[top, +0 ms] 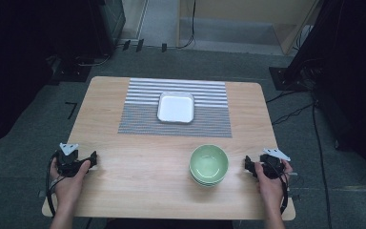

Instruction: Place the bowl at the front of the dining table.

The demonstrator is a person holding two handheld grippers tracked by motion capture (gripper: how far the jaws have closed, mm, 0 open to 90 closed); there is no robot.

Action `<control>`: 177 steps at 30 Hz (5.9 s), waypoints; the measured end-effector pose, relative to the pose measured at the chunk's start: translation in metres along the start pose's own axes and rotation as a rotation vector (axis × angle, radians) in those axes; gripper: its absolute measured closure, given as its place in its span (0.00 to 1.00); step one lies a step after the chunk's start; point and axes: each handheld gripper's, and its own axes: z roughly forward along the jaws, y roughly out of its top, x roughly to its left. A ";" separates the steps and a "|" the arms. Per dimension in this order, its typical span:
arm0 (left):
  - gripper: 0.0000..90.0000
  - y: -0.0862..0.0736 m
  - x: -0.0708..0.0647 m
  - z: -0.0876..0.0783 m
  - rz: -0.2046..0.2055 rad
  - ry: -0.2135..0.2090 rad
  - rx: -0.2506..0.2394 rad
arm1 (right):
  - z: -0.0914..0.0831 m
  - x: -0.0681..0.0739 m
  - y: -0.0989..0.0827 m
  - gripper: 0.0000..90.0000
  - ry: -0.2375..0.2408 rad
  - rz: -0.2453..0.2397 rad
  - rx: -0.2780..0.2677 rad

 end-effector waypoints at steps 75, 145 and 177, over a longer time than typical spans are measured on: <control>0.20 0.033 -0.094 -0.040 0.112 -0.298 -0.087 | -0.050 0.028 0.025 0.07 0.073 0.038 -0.090; 0.42 0.054 -0.242 -0.079 0.226 -0.617 -0.183 | -0.091 0.094 0.049 0.56 0.280 -0.088 -0.217; 0.48 0.042 -0.283 -0.065 0.315 -0.684 -0.144 | -0.077 0.099 0.037 0.96 0.427 -0.224 -0.249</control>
